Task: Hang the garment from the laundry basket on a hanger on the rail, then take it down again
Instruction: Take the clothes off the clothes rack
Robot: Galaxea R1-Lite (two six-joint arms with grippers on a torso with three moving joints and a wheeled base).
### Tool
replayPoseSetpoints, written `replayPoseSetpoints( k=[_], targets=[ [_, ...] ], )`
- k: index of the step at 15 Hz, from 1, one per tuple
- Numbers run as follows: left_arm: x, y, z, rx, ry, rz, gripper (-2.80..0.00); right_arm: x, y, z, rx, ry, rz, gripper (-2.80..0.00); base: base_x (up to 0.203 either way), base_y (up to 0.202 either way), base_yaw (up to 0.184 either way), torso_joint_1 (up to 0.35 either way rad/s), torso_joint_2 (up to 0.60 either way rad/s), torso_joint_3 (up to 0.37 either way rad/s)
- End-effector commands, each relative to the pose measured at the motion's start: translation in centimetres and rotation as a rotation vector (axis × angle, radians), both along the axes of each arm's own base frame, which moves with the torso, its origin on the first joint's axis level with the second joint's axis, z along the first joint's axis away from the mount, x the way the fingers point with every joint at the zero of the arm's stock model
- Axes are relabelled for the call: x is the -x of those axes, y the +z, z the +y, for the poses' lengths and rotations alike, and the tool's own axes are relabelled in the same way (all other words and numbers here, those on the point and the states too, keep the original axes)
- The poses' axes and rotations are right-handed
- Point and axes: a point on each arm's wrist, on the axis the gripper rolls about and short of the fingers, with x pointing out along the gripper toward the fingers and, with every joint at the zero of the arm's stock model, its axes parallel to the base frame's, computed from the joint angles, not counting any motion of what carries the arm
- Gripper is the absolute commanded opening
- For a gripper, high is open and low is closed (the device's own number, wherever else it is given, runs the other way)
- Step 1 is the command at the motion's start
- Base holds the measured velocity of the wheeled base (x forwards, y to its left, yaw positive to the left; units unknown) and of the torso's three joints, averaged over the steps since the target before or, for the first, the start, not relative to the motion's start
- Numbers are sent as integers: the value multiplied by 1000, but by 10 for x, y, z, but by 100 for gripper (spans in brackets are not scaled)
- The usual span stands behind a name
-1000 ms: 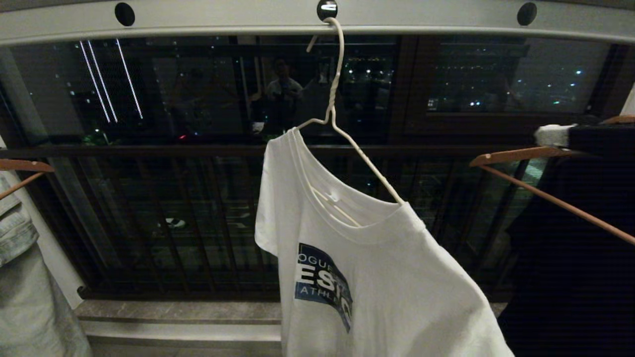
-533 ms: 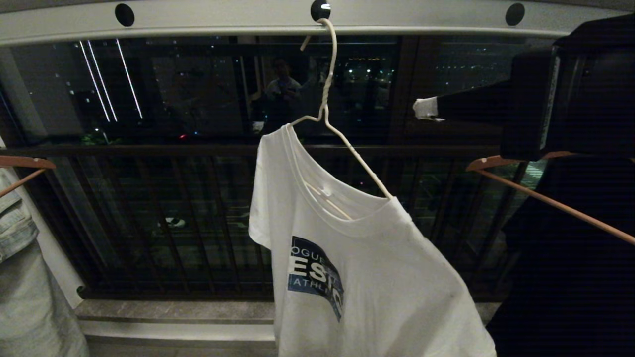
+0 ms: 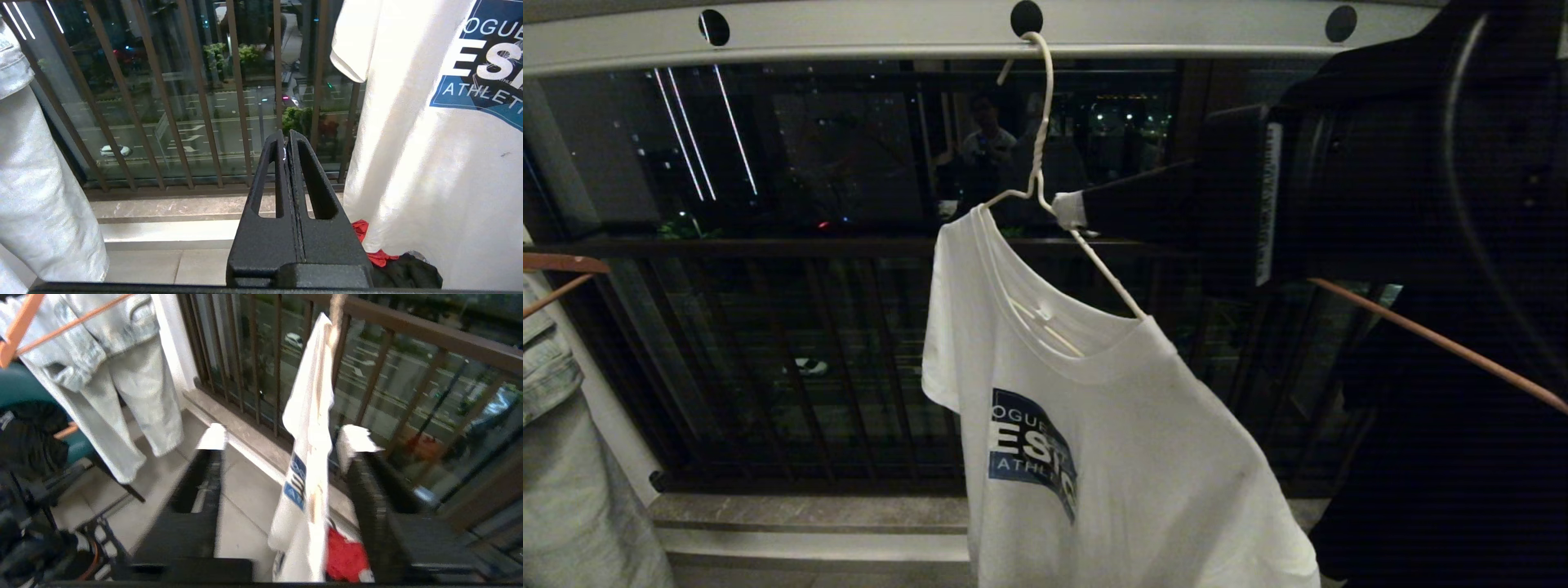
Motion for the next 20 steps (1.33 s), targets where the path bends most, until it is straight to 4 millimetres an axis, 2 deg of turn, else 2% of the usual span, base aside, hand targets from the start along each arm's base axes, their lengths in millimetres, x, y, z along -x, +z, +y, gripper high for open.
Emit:
replayPoseSetpoints(
  k=[1, 4, 7, 11, 15, 20],
  targets=[
    [-1, -4, 0, 0, 0, 14, -280, -14, -12, 21, 4, -5, 2, 0, 0, 0, 0, 0, 0, 0],
    [-1, -4, 0, 0, 0, 16, -280, -35, -18, 33, -16, -40, -29, 0, 0, 0, 0, 0, 0, 0],
    [-1, -4, 0, 0, 0, 15, -280, -60, -19, 29, -20, -102, -46, 0, 0, 0, 0, 0, 0, 0],
    [-1, -4, 0, 0, 0, 16, -280, -83, -24, 22, -10, -138, -35, 0, 0, 0, 0, 0, 0, 0],
    [-1, -4, 0, 0, 0, 15, -280, -96, -28, 22, 1, -150, -44, 0, 0, 0, 0, 0, 0, 0],
    [-1, -4, 0, 0, 0, 16, -280, -100, -32, 27, 32, -143, -59, 0, 0, 0, 0, 0, 0, 0]
  ],
)
